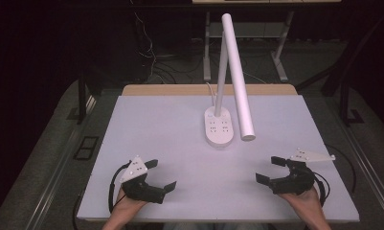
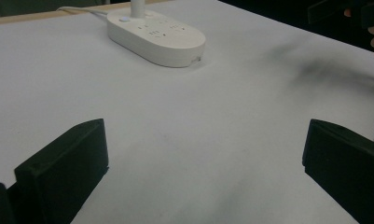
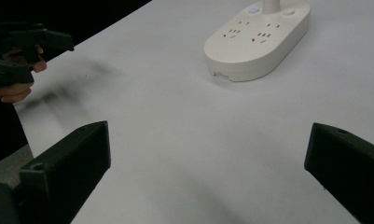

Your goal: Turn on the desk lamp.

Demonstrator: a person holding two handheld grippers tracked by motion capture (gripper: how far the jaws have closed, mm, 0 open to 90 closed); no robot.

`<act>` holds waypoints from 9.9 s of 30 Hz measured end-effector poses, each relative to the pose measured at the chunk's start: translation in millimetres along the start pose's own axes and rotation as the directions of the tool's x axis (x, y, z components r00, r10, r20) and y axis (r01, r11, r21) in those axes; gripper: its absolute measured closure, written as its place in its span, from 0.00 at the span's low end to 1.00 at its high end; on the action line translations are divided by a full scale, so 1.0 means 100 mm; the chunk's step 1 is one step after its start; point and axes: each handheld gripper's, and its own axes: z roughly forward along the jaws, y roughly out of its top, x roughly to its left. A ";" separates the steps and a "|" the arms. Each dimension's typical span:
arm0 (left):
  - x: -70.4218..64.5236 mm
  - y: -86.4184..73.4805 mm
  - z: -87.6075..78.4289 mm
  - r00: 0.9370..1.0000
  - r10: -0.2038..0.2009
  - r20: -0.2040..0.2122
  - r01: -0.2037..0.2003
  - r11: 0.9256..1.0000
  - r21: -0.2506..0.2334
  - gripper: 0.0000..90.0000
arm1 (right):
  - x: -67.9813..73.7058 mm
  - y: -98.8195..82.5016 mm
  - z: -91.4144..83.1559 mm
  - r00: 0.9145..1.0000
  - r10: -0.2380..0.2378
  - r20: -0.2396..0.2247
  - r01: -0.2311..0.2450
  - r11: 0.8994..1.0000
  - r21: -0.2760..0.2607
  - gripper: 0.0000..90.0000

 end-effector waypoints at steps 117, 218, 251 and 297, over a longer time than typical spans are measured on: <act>0.01 -0.02 0.04 1.000 -0.004 -0.013 0.004 1.000 0.021 0.00 | -0.23 1.03 0.55 0.996 -0.032 -0.078 0.046 0.982 0.184 0.00; 0.02 -0.02 0.03 1.000 0.020 0.005 -0.020 0.999 0.031 0.00 | -1.09 1.49 1.68 0.994 0.103 0.022 -0.104 0.992 0.073 0.99; 0.01 -0.01 0.02 1.000 0.031 0.003 -0.031 0.999 0.033 0.00 | -1.18 1.29 2.06 0.992 0.121 0.044 -0.126 0.984 0.129 0.99; 0.00 -0.01 0.04 0.999 0.037 0.015 -0.038 0.999 0.036 0.00 | -0.89 1.46 1.35 0.999 -0.005 0.048 0.001 0.995 0.097 0.99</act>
